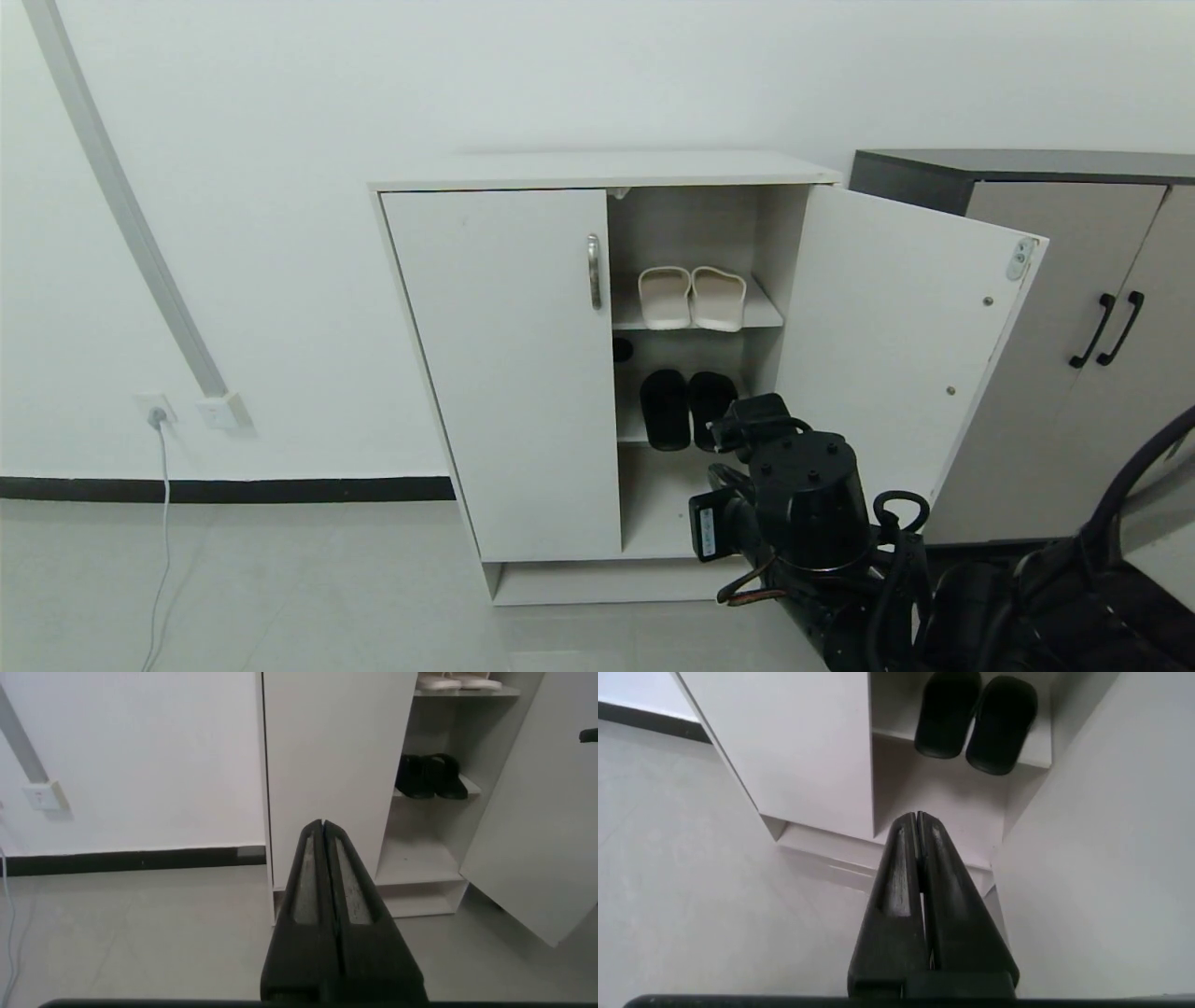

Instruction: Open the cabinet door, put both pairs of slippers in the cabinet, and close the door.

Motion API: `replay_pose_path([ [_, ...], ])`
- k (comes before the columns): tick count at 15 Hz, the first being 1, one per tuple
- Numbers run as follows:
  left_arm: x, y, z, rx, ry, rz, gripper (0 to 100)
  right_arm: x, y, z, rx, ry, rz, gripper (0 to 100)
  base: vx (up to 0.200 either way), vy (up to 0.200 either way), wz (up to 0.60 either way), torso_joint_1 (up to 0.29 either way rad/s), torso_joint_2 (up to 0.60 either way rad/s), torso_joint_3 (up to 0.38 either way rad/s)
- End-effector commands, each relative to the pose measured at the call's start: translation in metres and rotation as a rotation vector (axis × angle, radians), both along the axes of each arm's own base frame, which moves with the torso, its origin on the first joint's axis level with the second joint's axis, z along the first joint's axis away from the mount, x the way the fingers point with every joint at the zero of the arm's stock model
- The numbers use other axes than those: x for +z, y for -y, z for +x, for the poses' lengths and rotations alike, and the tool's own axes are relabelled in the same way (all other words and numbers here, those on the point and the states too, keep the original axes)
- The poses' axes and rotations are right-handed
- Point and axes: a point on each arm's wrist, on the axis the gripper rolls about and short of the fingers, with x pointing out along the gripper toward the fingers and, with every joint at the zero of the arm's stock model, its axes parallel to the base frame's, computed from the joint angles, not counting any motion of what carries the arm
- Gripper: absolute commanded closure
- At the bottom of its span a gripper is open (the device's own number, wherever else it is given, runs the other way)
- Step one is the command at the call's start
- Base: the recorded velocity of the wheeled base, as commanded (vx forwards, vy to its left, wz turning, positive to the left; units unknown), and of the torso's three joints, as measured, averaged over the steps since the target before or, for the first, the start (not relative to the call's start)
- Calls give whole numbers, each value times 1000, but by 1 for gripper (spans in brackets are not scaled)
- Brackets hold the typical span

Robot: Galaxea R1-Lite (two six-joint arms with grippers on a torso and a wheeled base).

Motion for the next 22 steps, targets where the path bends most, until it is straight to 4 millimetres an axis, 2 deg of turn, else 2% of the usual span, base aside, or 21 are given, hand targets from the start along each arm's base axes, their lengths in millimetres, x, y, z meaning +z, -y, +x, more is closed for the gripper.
replay_pose_path([
  [1,0,0,0,0,-1,0,100,0,0,1,-3,1,0,100,0,0,0,0,0,0],
  [6,0,0,0,-2,-1,0,100,1,1,0,-3,2,2,100,0,0,0,13,-102,-93],
  [13,0,0,0,0,-1,0,100,3,3,-2,0,21,4,100,0,0,0,91,-429,-336],
  [22,0,0,0,0,-1,0,100,3,4,-2,2,26,-1,100,0,0,0,164,-481,-321],
])
